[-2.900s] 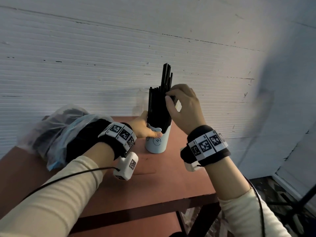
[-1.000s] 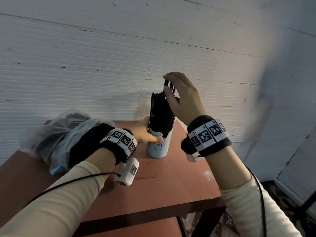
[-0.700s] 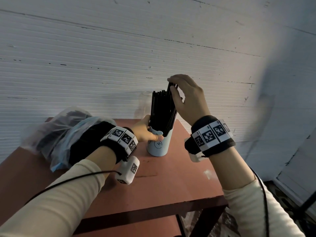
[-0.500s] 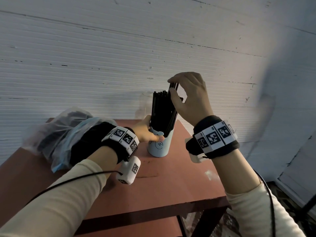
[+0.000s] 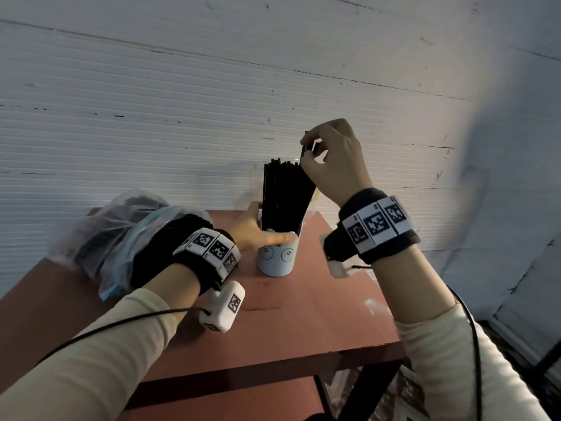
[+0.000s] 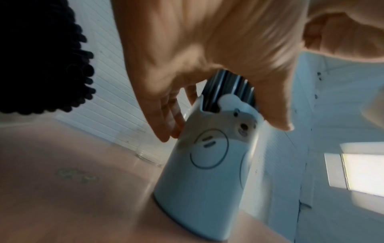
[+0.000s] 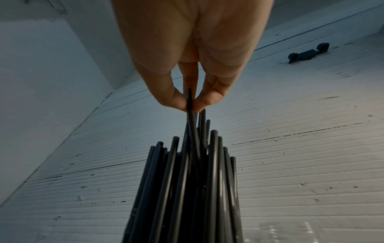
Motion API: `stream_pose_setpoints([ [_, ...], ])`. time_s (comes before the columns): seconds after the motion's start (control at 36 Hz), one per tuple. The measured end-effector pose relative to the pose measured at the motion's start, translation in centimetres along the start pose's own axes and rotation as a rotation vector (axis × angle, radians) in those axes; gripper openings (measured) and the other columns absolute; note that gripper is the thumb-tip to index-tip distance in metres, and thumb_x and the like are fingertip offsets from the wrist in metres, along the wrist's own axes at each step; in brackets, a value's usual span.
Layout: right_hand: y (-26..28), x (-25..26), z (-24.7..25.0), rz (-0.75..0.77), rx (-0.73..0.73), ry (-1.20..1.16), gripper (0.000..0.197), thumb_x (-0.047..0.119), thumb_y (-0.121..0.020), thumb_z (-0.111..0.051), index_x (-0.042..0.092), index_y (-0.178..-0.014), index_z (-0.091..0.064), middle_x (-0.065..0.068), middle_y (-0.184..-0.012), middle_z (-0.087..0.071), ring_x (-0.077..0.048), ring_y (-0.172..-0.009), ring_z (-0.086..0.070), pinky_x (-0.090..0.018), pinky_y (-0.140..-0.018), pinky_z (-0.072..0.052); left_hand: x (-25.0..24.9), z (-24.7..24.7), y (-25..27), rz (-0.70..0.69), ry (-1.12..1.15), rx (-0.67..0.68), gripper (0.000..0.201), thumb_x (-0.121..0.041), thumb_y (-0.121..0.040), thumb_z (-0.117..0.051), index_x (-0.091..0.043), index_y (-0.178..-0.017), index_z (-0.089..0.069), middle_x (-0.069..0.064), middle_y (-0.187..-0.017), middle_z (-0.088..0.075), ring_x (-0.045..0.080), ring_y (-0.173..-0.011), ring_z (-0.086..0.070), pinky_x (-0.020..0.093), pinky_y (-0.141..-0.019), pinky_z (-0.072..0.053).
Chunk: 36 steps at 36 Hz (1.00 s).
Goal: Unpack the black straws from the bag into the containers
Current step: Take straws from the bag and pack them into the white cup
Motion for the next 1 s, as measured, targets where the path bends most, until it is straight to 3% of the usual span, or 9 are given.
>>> stream_pose_setpoints([
  [0.17, 0.0, 1.3, 0.0, 0.063, 0.023, 0.075, 0.016, 0.01, -0.081, -0.057, 0.017, -0.093, -0.065, -0.001, -0.097, -0.059, -0.018, -0.09, -0.057, -0.036, -0.084, -0.047, -1.0, 0.4, 0.9, 0.037, -0.111, 0.007, 0.11, -0.072, -0.05, -0.073, -0.024, -0.142, -0.035, 0.0, -0.138, -0.052, 0.02, -0.123, -0.052, 0.04, -0.105, -0.044],
  [0.25, 0.1, 2.2, -0.1, 0.107, 0.022, 0.228, 0.021, 0.016, -0.085, -0.058, 0.023, -0.103, -0.066, 0.009, -0.104, -0.061, -0.019, -0.113, -0.043, -0.028, -0.086, -0.023, -1.1, 0.5, 0.9, 0.057, -0.146, -0.01, 0.088, -0.056, -0.069, -0.076, -0.021, -0.141, -0.038, 0.001, -0.137, -0.054, 0.022, -0.125, -0.051, 0.039, -0.107, -0.042],
  [0.31, 0.2, 2.8, 0.0, 0.138, 0.011, 0.266, 0.021, 0.016, -0.086, -0.06, 0.02, -0.105, -0.066, 0.008, -0.107, -0.063, -0.021, -0.115, -0.04, -0.026, -0.082, -0.017, -1.3, 0.7, 0.7, 0.059, -0.204, -0.023, 0.082, -0.053, -0.075, -0.074, -0.021, -0.141, -0.038, 0.001, -0.137, -0.054, 0.022, -0.126, -0.051, 0.037, -0.107, -0.041],
  [0.5, 1.2, 1.4, 0.1, 0.053, -0.039, 0.027, 0.019, 0.007, -0.085, -0.061, 0.011, -0.102, -0.068, -0.003, -0.098, -0.066, -0.015, -0.085, -0.061, -0.008, -0.071, -0.04, -1.6, 0.7, 0.8, 0.07, -0.305, -0.028, 0.078, -0.056, -0.08, -0.068, -0.022, -0.143, -0.037, 0.002, -0.138, -0.054, 0.024, -0.127, -0.05, 0.033, -0.102, -0.04],
  [0.58, 1.9, 0.8, 0.5, 0.025, -0.087, -0.035, 0.02, 0.005, -0.085, -0.061, 0.01, -0.102, -0.069, -0.002, -0.094, -0.069, -0.013, -0.082, -0.064, -0.016, -0.074, -0.05, -1.7, 0.7, 1.0, 0.071, -0.304, -0.028, 0.075, -0.053, -0.083, -0.066, -0.02, -0.143, -0.036, 0.004, -0.137, -0.054, 0.024, -0.125, -0.051, 0.031, -0.098, -0.039],
  [0.72, 2.0, 0.7, 0.9, 0.009, -0.114, -0.035, 0.019, 0.007, -0.085, -0.062, 0.01, -0.102, -0.071, -0.001, -0.091, -0.071, -0.012, -0.081, -0.065, -0.018, -0.076, -0.052, -2.0, 0.6, 1.2, 0.072, -0.292, -0.01, 0.071, -0.048, -0.086, -0.066, -0.02, -0.144, -0.036, 0.004, -0.139, -0.053, 0.024, -0.127, -0.049, 0.027, -0.093, -0.036],
  [0.83, 2.0, 0.1, -0.5, -0.014, -0.018, 0.081, 0.017, 0.013, -0.086, -0.064, 0.013, -0.102, -0.07, 0.0, -0.092, -0.07, -0.01, -0.078, -0.061, -0.009, -0.071, -0.045, -2.2, 0.6, 1.5, 0.061, -0.287, -0.016, 0.069, -0.048, -0.086, -0.066, -0.02, -0.143, -0.038, 0.003, -0.138, -0.054, 0.024, -0.127, -0.05, 0.027, -0.093, -0.037],
  [0.92, 3.8, -1.0, -2.7, -0.04, 0.069, 0.108, 0.021, 0.012, -0.087, -0.064, 0.01, -0.108, -0.068, -0.004, -0.099, -0.07, -0.012, -0.083, -0.061, -0.022, -0.081, -0.05, -2.0, 0.5, 1.5, 0.051, -0.263, -0.007, 0.067, -0.047, -0.087, -0.065, -0.021, -0.142, -0.039, 0.003, -0.136, -0.055, 0.022, -0.124, -0.051, 0.026, -0.09, -0.035],
  [1.0, 5.0, -1.3, -2.9, -0.04, 0.006, 0.04, 0.024, 0.007, -0.087, -0.063, 0.008, -0.111, -0.068, -0.006, -0.102, -0.069, -0.015, -0.085, -0.063, -0.02, -0.082, -0.049, -1.9, 0.6, 1.3, 0.047, -0.241, -0.01, 0.067, -0.048, -0.086, -0.066, -0.021, -0.141, -0.039, 0.004, -0.136, -0.055, 0.023, -0.125, -0.05, 0.026, -0.092, -0.035],
])
Point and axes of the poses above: each hand's wrist, its own y-axis away from the middle knuckle, its own z-axis out of the back of the hand, x = y × z, the point moved 10 cm from there along -y, towards the middle knuckle
